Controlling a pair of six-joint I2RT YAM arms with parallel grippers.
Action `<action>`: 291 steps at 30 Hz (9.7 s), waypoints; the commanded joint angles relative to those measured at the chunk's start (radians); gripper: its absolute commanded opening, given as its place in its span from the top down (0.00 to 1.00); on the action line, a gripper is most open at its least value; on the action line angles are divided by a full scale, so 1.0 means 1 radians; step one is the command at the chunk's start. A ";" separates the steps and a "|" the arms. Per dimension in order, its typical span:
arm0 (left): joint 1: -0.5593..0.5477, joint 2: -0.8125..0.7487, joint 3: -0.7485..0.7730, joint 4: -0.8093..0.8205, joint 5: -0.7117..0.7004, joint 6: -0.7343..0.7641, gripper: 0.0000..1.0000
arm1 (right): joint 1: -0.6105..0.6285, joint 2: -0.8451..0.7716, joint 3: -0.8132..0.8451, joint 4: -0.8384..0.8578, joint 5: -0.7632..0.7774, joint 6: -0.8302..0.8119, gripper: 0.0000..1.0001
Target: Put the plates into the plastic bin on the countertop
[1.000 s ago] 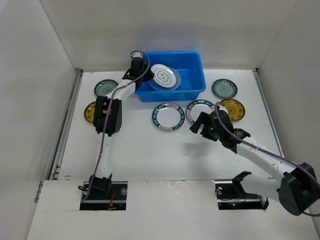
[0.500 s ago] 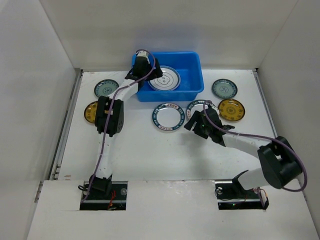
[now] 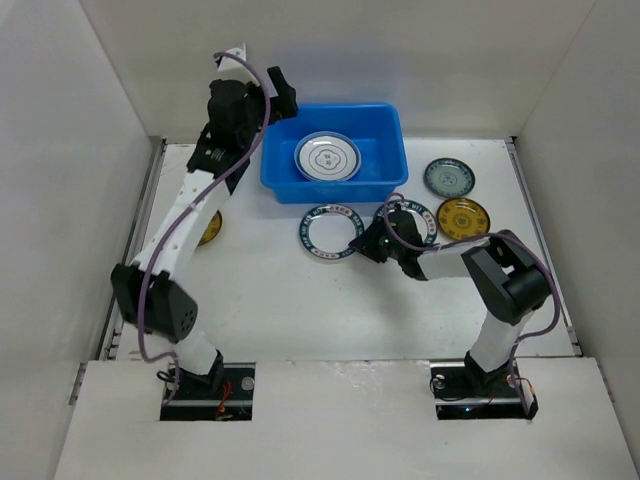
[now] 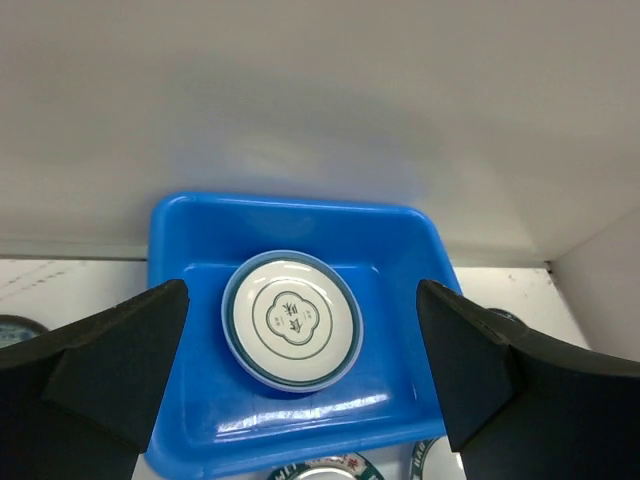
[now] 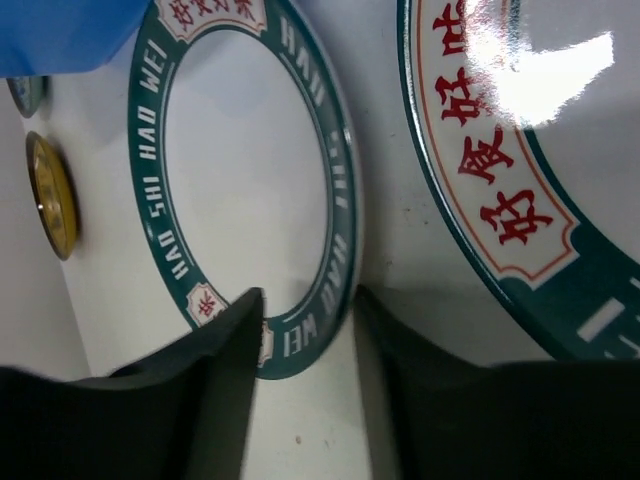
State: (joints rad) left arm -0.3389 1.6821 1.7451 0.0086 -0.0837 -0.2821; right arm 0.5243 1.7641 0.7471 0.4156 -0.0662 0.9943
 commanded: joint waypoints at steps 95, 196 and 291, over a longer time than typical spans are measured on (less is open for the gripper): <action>-0.061 -0.644 -1.044 -0.056 -0.016 -0.393 0.00 | 0.061 -0.318 0.419 -0.767 0.592 -0.832 0.10; 0.131 -1.009 -1.187 -0.255 0.004 -0.427 0.00 | 0.182 0.475 1.535 -0.792 0.505 -1.255 1.00; 0.559 -0.484 -0.936 0.081 -0.024 -0.659 1.00 | -0.270 -1.059 -0.075 -0.775 0.310 -0.392 0.08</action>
State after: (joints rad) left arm 0.2577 1.2808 0.6773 0.1291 -0.0906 -1.0237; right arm 0.2989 0.6975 0.6819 -0.3172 0.3023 0.5194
